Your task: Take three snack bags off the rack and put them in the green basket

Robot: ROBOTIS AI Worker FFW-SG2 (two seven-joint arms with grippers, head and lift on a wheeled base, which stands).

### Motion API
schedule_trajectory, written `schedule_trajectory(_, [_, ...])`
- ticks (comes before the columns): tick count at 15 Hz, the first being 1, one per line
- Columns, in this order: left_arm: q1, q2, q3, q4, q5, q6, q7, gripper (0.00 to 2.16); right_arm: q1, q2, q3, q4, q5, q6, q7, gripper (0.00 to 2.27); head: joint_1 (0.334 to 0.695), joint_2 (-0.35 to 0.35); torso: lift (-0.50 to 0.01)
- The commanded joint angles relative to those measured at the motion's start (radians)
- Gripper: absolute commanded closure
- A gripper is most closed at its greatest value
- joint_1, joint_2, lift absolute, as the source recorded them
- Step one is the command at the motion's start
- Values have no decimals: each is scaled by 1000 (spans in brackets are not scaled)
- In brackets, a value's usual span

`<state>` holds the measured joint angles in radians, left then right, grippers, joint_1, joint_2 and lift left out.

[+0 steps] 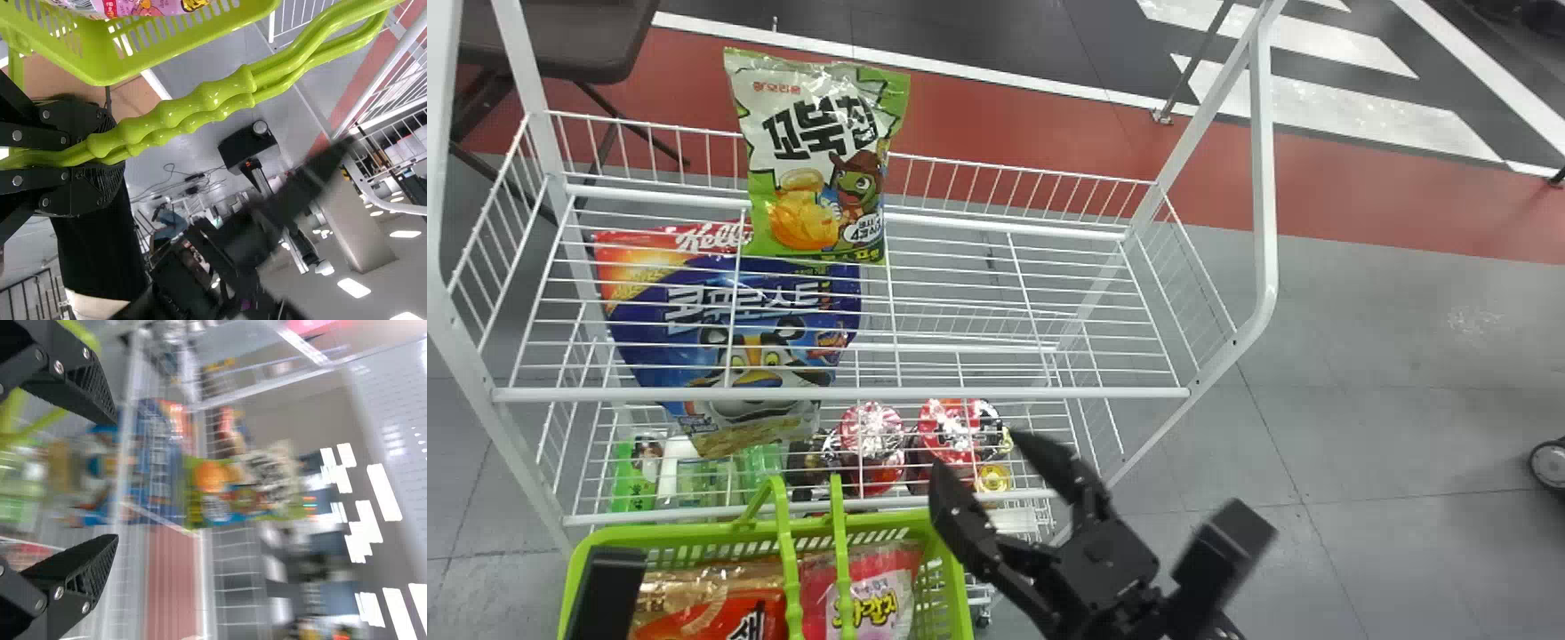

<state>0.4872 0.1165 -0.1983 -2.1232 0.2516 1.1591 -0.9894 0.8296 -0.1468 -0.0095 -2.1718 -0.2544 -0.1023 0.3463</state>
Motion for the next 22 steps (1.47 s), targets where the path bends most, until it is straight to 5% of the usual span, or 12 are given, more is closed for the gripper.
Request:
schedule_trajectory(1, [2, 0, -1, 14, 0, -18, 0, 1774, 36, 4, 40, 3, 9, -193, -66, 70, 695, -350, -26])
schedule_trajectory(3, [1, 0, 0, 25, 2, -25, 2, 1774, 60, 1, 112, -17, 80, -270, -240, 80, 695, -350, -26])
schedule_trajectory(4, [2, 2, 0, 26, 3, -31, -2, 1774, 71, 0, 137, -40, 92, -236, -266, 80, 695, -350, -26])
schedule_trajectory(8, [13, 9, 5, 22, 3, -40, -8, 1774, 88, -2, 132, -138, 98, 56, -266, 80, 695, -350, -26])
schedule_trajectory(22, [22, 11, 16, 16, 6, -46, -17, 1774, 86, 9, 108, -151, 98, 13, -268, 80, 695, -350, -26])
